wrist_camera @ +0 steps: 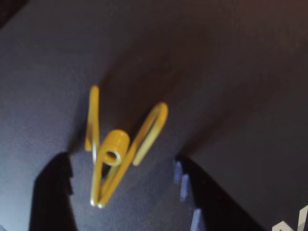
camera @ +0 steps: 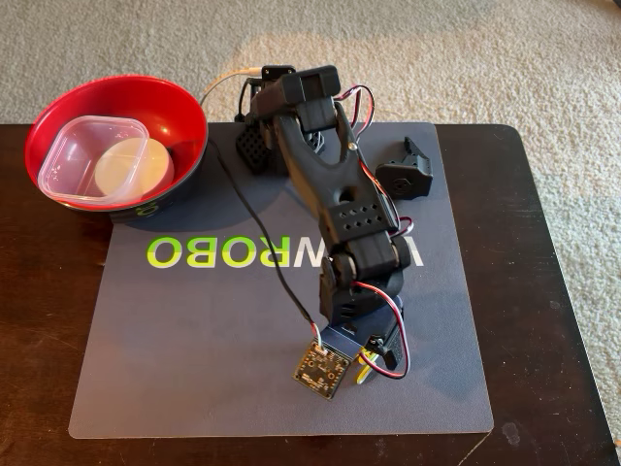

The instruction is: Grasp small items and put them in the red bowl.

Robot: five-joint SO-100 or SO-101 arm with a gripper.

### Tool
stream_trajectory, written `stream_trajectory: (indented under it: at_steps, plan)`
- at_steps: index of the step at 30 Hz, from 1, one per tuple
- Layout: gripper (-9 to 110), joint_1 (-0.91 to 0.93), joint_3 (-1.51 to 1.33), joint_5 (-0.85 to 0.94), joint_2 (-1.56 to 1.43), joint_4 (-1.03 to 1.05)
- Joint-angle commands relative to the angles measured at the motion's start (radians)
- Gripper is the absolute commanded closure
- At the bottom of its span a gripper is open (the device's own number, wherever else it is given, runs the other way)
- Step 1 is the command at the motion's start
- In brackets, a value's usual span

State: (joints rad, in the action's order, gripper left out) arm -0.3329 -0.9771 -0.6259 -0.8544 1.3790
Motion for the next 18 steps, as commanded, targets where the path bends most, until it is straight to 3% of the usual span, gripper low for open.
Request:
stream_trajectory:
  at_steps: [1,5,18]
  plan:
    - [89,-0.020,0.048,0.008,0.002,0.021]
    - [99,0.028,0.046,0.017,0.023,0.037]
    - [101,0.304,0.040,0.034,-0.265,0.242]
